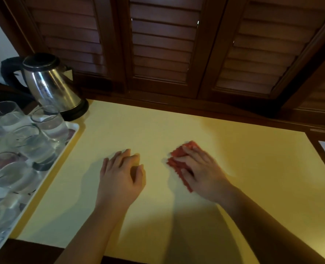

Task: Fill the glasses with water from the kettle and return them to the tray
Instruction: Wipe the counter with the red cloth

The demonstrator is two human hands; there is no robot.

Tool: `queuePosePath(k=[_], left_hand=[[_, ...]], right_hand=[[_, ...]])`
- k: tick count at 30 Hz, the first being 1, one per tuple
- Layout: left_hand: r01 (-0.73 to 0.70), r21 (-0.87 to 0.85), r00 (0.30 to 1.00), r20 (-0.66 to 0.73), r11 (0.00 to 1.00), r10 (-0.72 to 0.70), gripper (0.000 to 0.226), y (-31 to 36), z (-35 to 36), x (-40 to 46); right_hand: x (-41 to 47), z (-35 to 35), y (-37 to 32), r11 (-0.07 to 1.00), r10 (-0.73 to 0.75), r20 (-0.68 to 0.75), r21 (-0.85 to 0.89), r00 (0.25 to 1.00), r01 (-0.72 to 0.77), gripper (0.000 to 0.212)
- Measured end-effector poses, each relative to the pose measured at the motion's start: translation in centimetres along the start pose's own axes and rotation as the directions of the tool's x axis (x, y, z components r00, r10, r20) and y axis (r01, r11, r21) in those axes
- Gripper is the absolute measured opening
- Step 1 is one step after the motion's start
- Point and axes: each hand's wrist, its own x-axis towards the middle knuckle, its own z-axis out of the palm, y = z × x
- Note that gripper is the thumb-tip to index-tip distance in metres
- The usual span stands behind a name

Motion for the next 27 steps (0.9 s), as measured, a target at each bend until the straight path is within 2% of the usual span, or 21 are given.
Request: queuePosePath(k=[5,9,12,16,18,20,24,27], left_hand=[[0.037,-0.011,0.999,-0.021,0.999,-0.037,0.042,0.7,-0.2,-0.1],[0.038,-0.014,0.999,-0.017,0.999,-0.038,0.043,0.9,-0.2,-0.1],[0.028,-0.034,0.999,-0.022,0.999,-0.028,0.043,0.8,-0.3,-0.2],[0.007,-0.054,0.999,-0.031,0.998,-0.008,0.044,0.6,-0.3,-0.2],[-0.011,-0.06,0.999,-0.051,0.998,0.008,0.043,0.4,0.0,-0.2],[-0.011,-0.07,0.997,-0.083,0.997,0.005,0.039,0.2,0.4,-0.2],[0.106,-0.097,0.994,-0.031,0.99,-0.109,0.032,2.6,1.0,0.9],[0.04,-0.097,0.999,0.023,0.994,-0.038,0.036,6.2,2.2,2.4]], right_hand=[[2.7,-2.2,8.0,0.967,0.255,-0.02,-0.001,0.967,-0.255,0.043],[7.7,-1.8,5.6,0.94,0.341,-0.02,-0.012,0.94,-0.341,0.047],[8.9,-1.0,1.0,0.968,0.251,0.02,-0.023,0.968,-0.25,0.049],[4.4,0.0,-4.0,0.999,0.04,0.094,0.015,0.995,-0.041,0.047],[0.5,0.3,-3.8,0.999,-0.037,0.081,0.022,0.996,0.036,0.046],[-2.9,-0.1,-0.9,1.0,-0.027,0.061,0.0,0.998,0.027,0.046],[-5.6,-2.6,9.6,0.963,0.268,-0.043,0.01,0.963,-0.268,0.055],[-3.7,-4.3,16.0,0.894,0.446,-0.081,-0.014,0.892,-0.448,0.058]])
